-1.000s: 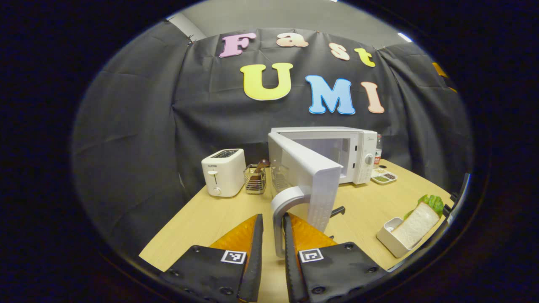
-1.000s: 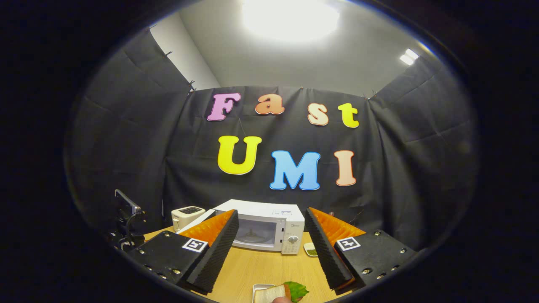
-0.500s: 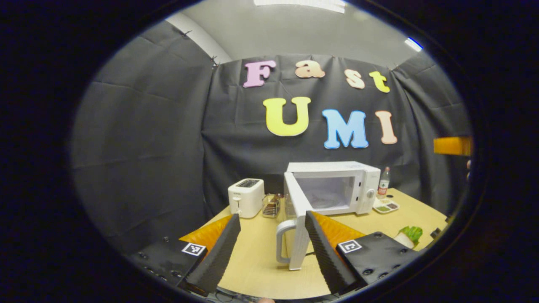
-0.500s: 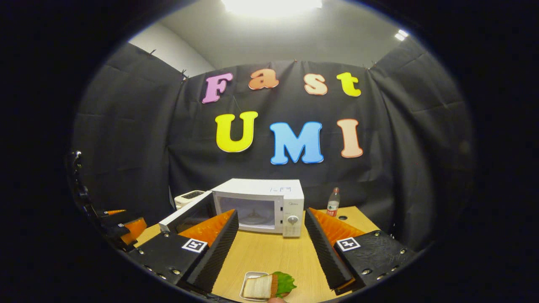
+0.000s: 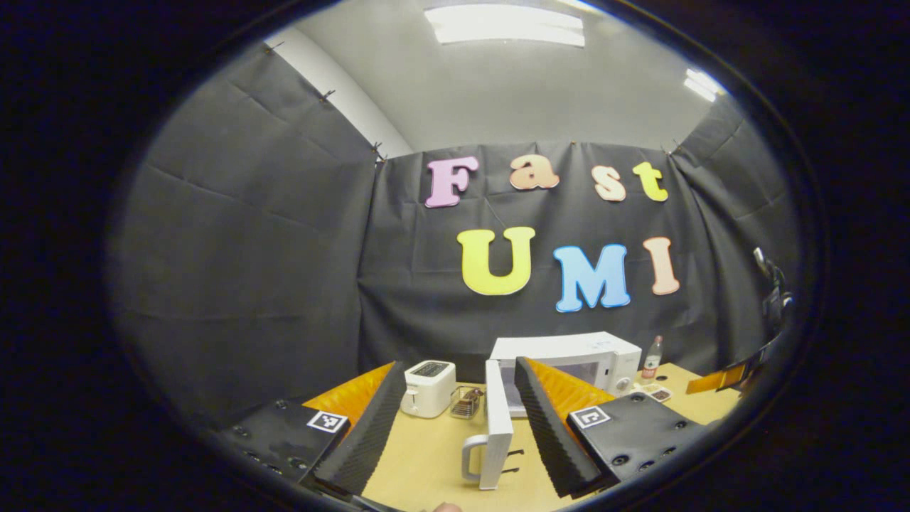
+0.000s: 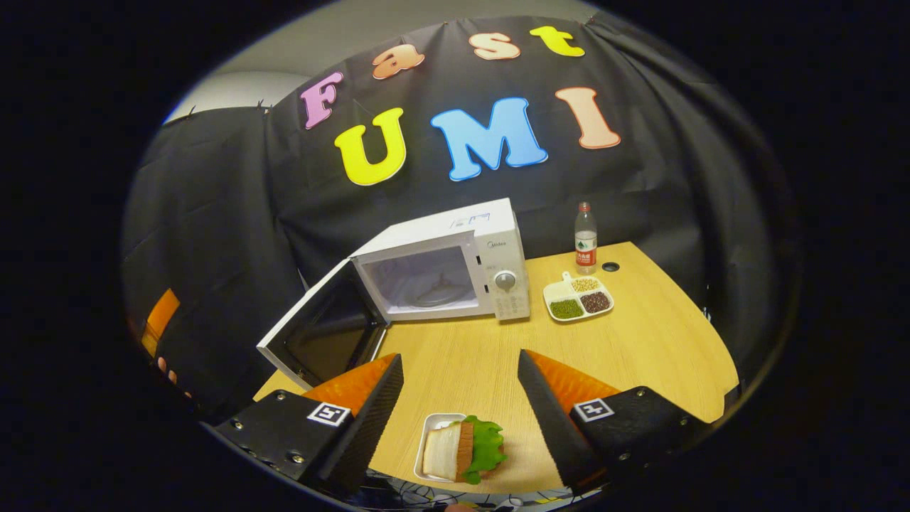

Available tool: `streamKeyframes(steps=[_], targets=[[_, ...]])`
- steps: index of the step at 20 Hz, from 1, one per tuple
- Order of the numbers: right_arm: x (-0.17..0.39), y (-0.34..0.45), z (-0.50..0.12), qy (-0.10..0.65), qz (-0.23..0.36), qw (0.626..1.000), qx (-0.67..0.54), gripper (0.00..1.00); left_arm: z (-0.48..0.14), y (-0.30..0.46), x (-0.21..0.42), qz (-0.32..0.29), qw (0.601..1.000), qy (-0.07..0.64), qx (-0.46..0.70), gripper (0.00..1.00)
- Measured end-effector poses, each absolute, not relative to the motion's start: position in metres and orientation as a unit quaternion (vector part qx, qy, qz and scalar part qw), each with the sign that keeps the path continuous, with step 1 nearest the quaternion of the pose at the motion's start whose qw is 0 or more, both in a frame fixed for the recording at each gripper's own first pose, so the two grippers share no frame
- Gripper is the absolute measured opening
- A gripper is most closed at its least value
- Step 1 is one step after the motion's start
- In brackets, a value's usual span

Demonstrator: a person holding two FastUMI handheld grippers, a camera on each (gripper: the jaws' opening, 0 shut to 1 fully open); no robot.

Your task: Open the microwave oven with the left hand, put the food in, and close the microwave oven.

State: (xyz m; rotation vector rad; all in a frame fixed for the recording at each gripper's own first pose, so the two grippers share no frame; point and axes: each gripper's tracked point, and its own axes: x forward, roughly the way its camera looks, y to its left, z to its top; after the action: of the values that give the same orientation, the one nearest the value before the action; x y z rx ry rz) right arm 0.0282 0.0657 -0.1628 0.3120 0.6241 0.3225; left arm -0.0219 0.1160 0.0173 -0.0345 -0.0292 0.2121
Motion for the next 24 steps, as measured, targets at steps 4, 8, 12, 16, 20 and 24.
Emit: streamKeyframes(steps=[4,8,12,16,20,24], targets=[[0.022,0.072,-0.199,0.357,0.182,0.903,0.154,0.98,0.032,0.111,-0.030,0.119,0.993,-0.026,-0.010,0.98],[0.006,0.079,-0.226,0.403,0.203,0.877,0.163,0.98,0.040,0.102,-0.037,0.126,0.991,-0.034,0.005,0.98],[-0.005,0.076,-0.255,0.445,0.207,0.856,0.163,0.98,0.039,0.093,-0.042,0.134,0.990,-0.033,0.004,1.00],[-0.017,0.080,-0.269,0.481,0.212,0.829,0.192,0.98,0.039,0.090,-0.051,0.147,0.989,-0.032,0.008,1.00],[-0.031,0.091,-0.281,0.513,0.225,0.795,0.235,0.99,0.038,0.091,-0.058,0.161,0.986,-0.030,0.000,1.00],[-0.045,0.099,-0.291,0.540,0.238,0.772,0.236,0.81,0.039,0.088,-0.063,0.173,0.984,-0.034,0.000,0.94]])
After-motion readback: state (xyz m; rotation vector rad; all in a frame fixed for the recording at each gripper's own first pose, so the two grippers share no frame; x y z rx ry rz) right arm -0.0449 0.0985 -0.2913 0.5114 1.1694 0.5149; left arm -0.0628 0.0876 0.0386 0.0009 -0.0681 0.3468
